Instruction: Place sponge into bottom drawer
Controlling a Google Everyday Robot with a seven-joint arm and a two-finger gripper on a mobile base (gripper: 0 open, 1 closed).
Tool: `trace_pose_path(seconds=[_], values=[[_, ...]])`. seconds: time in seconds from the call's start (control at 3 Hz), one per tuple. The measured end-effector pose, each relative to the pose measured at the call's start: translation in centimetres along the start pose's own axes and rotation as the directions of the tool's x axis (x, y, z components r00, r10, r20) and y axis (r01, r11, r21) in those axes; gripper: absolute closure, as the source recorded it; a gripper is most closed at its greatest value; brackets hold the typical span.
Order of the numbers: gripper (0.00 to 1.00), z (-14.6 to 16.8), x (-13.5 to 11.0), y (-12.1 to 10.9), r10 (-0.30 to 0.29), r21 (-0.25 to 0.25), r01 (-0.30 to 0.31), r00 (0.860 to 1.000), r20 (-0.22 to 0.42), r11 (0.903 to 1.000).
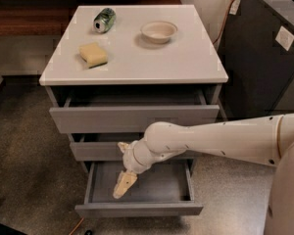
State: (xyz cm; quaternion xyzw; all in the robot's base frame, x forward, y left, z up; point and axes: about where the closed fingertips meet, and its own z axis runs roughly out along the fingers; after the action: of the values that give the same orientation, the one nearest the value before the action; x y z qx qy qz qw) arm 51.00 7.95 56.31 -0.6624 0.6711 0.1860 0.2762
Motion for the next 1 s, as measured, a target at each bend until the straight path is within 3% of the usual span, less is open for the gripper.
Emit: trace_pose_path(seconds=[0.33, 0.67, 1.0], values=[[0.00, -4.3, -4.2, -3.5, -0.068, 0.005, 0.069, 0.996, -0.062, 0.9976], [0.00, -4.4, -4.6, -3.8, -0.074, 0.003, 0.074, 0.995, -0.061, 0.9973], [0.00, -5.9, -6.8, -5.3, -0.106, 0.019, 0.108, 0.992, -0.069, 0.9940]])
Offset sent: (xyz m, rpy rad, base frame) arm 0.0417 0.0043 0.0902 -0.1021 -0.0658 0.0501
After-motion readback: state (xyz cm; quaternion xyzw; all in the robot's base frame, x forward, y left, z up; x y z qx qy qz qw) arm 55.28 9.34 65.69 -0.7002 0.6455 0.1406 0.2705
